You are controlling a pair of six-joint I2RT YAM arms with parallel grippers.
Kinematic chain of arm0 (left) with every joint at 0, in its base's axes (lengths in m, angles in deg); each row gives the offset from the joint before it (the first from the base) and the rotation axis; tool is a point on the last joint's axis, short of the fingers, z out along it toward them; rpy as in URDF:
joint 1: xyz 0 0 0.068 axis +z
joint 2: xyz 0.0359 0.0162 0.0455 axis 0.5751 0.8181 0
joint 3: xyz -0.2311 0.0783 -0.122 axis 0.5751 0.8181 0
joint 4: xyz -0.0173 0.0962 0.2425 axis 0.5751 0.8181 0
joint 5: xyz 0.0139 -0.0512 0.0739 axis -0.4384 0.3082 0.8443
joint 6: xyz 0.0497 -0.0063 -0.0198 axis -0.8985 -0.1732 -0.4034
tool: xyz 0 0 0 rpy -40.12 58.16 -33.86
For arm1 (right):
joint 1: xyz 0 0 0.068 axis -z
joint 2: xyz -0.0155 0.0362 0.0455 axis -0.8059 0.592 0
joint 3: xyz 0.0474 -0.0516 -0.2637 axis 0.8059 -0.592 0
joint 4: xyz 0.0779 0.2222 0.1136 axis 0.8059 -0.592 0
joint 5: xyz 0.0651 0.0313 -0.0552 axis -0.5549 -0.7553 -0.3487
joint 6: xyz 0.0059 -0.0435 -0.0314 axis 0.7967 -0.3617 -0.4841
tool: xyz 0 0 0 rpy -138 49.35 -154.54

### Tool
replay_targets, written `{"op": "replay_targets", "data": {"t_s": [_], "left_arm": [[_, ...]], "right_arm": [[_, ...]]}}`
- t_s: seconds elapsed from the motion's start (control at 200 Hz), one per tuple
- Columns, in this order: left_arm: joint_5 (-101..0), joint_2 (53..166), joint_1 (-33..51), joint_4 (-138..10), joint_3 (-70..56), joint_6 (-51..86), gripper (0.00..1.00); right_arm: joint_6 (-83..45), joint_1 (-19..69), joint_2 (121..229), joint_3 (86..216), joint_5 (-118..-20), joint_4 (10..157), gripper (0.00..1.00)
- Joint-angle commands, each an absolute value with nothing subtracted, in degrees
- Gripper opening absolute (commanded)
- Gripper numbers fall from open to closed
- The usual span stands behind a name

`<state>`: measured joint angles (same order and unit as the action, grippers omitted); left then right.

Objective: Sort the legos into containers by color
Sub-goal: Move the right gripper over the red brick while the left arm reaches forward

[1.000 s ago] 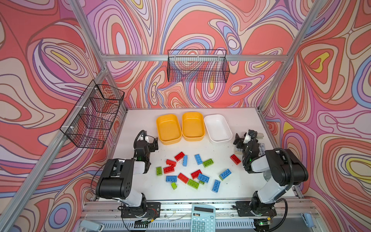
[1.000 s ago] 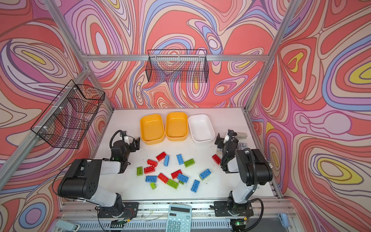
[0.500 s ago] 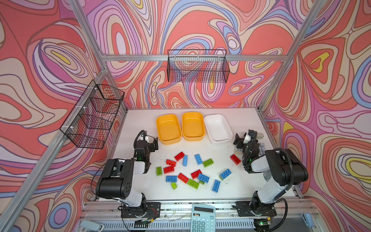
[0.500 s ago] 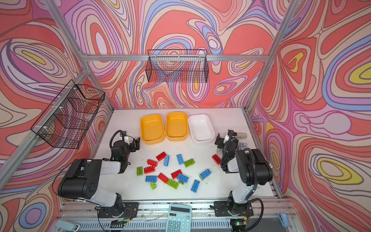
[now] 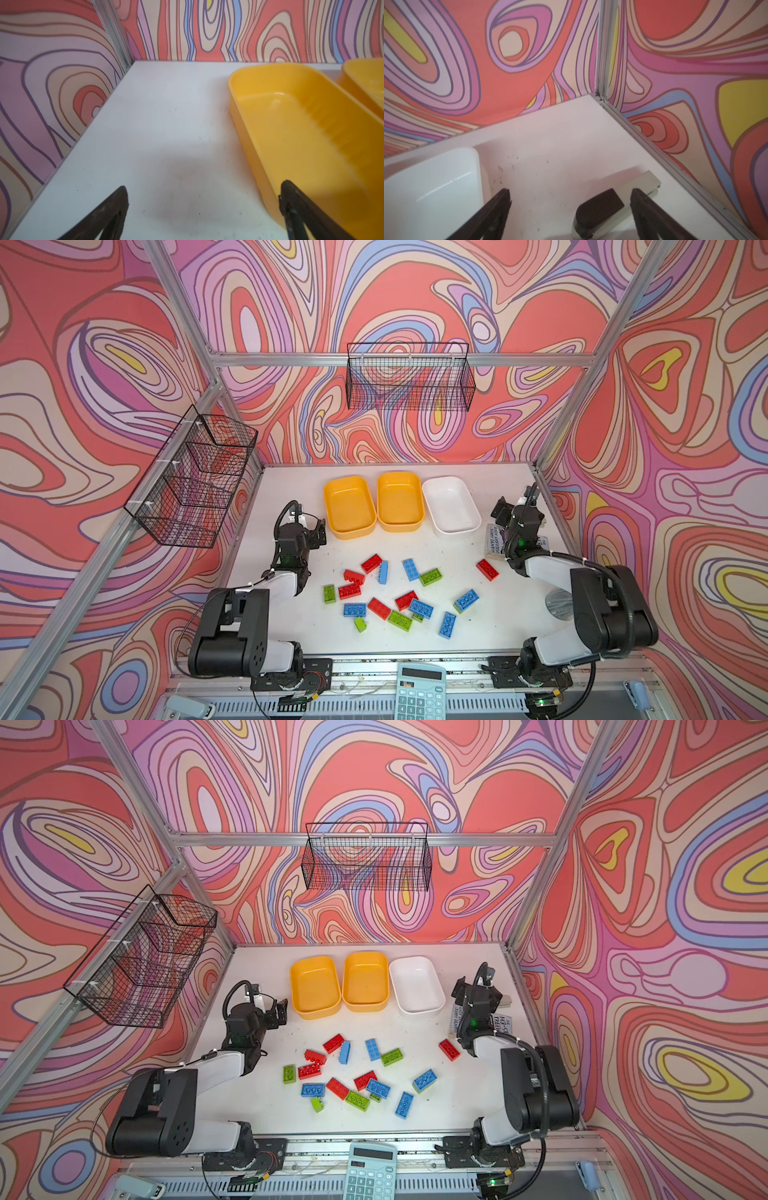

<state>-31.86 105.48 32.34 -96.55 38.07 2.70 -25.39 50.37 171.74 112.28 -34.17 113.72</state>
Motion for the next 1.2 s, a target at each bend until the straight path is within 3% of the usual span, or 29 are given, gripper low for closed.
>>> {"op": "replay_targets", "data": {"t_s": [0.0, 0.295, 0.491, 0.766, 1.197], "left_arm": [[-27.2, 100.5, 29.0, -91.2, 36.6, 1.2, 1.00], [-26.3, 94.9, 15.0, -77.6, 31.8, 5.9, 1.00], [-24.3, 94.0, 1.6, -76.4, 31.8, 2.2, 1.00], [-26.5, 94.1, -9.7, -77.2, 32.1, 0.0, 1.00], [-31.5, 92.8, -11.7, -73.5, 32.1, 2.8, 1.00]], "right_arm": [[-18.0, 49.6, 168.1, 117.0, -28.2, 88.7, 0.95], [-9.1, 43.6, 157.0, 119.2, -35.1, 64.5, 0.93], [-3.9, 37.2, 151.4, 119.2, -35.5, 52.9, 0.88], [-0.4, 34.5, 146.7, 116.1, -38.5, 43.3, 0.82], [0.8, 34.1, 153.8, 110.3, -45.5, 48.7, 0.77]]}}
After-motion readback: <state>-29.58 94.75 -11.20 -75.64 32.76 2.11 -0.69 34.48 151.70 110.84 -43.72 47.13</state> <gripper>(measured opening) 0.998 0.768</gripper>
